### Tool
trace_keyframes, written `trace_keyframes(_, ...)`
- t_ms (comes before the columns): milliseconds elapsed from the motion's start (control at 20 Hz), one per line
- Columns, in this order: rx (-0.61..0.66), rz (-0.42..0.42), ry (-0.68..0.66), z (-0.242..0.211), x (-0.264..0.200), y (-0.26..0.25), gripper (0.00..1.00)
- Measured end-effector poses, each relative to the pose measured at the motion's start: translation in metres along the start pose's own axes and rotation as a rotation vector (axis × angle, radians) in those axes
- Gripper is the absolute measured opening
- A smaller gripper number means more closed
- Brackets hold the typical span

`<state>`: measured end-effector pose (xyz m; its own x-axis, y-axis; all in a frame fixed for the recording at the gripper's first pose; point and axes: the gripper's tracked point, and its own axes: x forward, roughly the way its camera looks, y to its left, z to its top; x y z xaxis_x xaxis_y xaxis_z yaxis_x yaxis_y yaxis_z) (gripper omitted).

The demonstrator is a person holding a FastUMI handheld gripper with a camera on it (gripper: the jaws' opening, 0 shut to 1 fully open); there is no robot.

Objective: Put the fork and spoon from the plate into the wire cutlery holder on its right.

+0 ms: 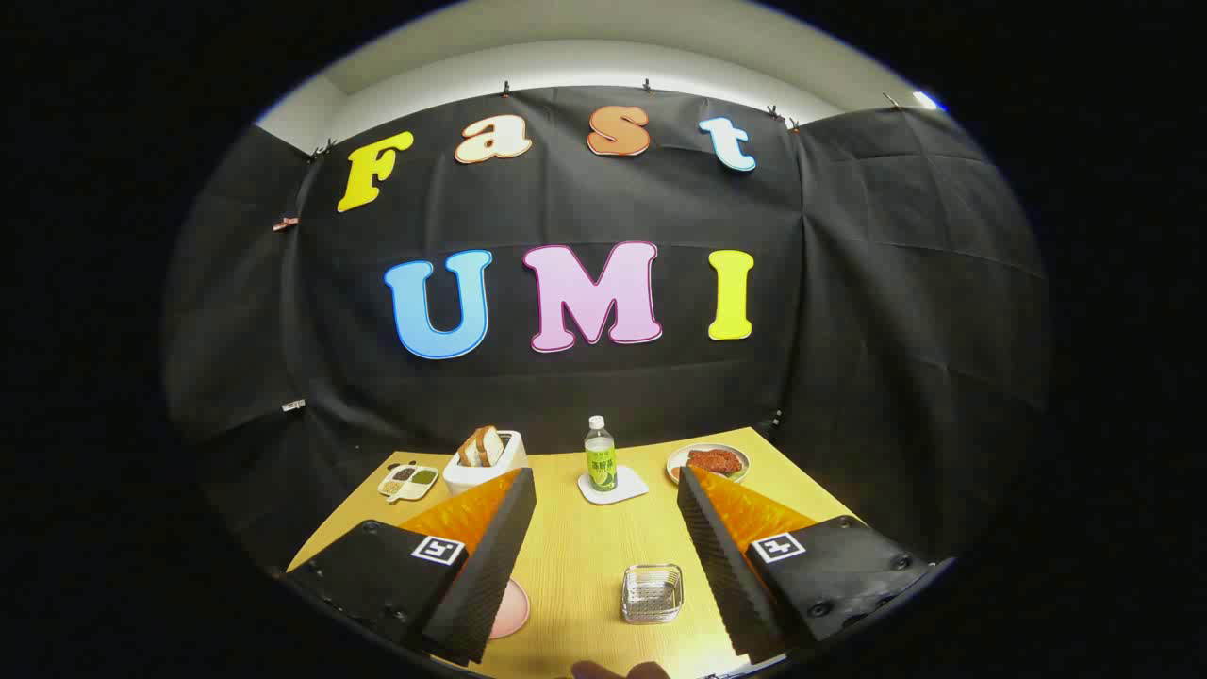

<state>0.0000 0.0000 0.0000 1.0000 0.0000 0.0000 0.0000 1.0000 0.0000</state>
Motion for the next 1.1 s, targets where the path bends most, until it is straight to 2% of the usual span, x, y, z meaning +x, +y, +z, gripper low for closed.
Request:
trace_keyframes(400,0.02,-0.014,-0.011,0.007,-0.004,-0.007,0.94)
trace_keyframes(650,0.029,-0.017,0.007,0.002,-0.001,-0.009,0.98)
trace_keyframes(1100,0.023,-0.007,0.038,-0.008,0.004,-0.007,0.98)
